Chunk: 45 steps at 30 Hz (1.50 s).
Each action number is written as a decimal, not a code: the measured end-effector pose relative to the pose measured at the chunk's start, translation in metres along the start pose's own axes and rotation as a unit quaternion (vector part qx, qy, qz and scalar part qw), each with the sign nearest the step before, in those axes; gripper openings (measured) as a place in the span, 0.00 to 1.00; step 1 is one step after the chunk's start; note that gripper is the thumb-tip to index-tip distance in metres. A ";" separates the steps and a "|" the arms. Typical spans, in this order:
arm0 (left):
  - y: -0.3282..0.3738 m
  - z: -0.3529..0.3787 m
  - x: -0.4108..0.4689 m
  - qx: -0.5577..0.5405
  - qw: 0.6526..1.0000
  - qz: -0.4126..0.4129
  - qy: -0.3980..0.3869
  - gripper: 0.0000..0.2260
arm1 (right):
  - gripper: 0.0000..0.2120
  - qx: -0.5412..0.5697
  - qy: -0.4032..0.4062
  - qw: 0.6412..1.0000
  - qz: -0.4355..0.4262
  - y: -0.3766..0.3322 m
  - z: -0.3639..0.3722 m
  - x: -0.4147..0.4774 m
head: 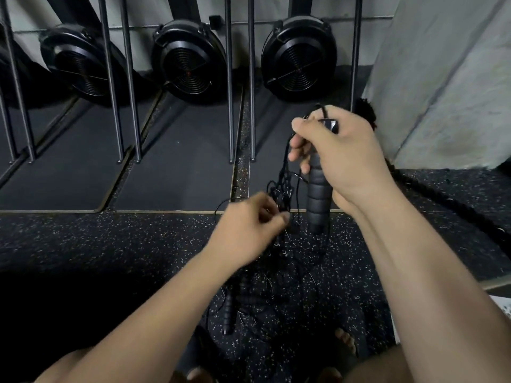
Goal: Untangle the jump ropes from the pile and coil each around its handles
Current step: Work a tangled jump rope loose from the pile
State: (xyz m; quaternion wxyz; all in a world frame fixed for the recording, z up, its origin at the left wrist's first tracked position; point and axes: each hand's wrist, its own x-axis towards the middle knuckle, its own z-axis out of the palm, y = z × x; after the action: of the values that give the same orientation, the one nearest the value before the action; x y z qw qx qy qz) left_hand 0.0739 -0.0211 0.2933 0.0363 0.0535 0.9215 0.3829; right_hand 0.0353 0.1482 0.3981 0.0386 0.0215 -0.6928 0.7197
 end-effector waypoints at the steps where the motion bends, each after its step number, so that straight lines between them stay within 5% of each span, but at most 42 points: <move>1: -0.002 0.009 -0.001 0.010 1.000 -0.006 -0.011 0.14 | 0.07 0.004 -0.003 1.000 0.001 -0.001 -0.001 0.000; 5: -0.009 0.025 0.000 0.037 0.999 0.011 0.020 0.09 | 0.08 0.022 -0.009 1.000 -0.007 -0.005 -0.006 -0.001; 17: 0.008 0.000 0.004 -0.142 0.988 0.023 0.057 0.08 | 0.10 0.034 -0.001 0.999 0.006 -0.008 -0.023 0.001; 21: 0.010 -0.001 0.007 -0.099 0.992 0.021 0.075 0.08 | 0.08 0.043 -0.020 0.999 0.018 -0.007 -0.012 -0.003; 26: 0.004 0.000 0.009 -0.120 0.992 -0.037 0.019 0.07 | 0.07 0.058 -0.041 0.997 0.018 -0.011 -0.006 -0.007; 34: 0.017 -0.012 0.008 -0.119 0.975 0.089 0.165 0.10 | 0.07 0.050 -0.071 0.996 0.019 -0.013 -0.007 -0.010; 39: 0.021 -0.016 0.005 -0.241 0.960 0.135 0.046 0.06 | 0.10 0.006 -0.072 0.997 -0.008 -0.012 -0.006 -0.011; 45: 0.015 -0.033 0.006 -0.233 0.967 0.100 -0.034 0.07 | 0.10 -0.012 -0.018 1.000 -0.011 -0.008 -0.010 -0.008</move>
State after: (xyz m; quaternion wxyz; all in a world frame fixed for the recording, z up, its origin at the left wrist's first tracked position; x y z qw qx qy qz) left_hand 0.0655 -0.0328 0.3269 0.0409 0.1481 0.7953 0.5864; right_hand 0.0439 0.1587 0.4046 0.0340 0.0416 -0.7019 0.7103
